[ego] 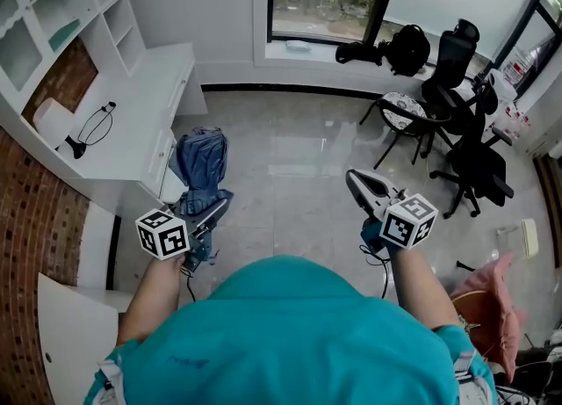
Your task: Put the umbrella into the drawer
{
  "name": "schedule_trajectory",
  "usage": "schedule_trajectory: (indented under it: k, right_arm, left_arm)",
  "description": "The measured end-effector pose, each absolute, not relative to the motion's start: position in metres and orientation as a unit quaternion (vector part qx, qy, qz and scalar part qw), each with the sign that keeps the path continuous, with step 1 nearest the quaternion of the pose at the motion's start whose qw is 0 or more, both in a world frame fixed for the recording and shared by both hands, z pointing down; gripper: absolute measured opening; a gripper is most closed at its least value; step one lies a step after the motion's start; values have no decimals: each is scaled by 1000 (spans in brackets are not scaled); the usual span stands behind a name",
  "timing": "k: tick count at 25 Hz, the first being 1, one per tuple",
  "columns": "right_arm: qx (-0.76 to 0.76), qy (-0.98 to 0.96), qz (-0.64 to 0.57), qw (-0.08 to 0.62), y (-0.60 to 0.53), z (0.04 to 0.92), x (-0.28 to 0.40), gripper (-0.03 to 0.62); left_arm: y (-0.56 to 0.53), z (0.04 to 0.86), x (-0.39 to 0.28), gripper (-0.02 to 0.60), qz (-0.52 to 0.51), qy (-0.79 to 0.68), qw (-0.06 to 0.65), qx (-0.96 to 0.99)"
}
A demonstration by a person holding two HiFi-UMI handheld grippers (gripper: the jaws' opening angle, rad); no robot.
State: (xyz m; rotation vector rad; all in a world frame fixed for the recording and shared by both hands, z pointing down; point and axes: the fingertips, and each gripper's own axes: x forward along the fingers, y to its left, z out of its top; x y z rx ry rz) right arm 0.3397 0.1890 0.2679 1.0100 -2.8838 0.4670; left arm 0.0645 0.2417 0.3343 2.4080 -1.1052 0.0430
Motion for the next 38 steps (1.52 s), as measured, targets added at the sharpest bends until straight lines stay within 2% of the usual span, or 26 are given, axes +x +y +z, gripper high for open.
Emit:
schedule_trajectory:
  k: [10,18,38]
  right_arm:
    - [321,-934,155,36,162,278,364,21]
    - [339,-924,171,45,116,297,349,21]
    - [390,-904,172,41,-142,273,216,21]
  left_arm:
    - [212,346,96,222,7,-402,266,876]
    - [156,363,83,222,5,-377,278,884]
    - [-122,356,-42,222,19,-300,277,913]
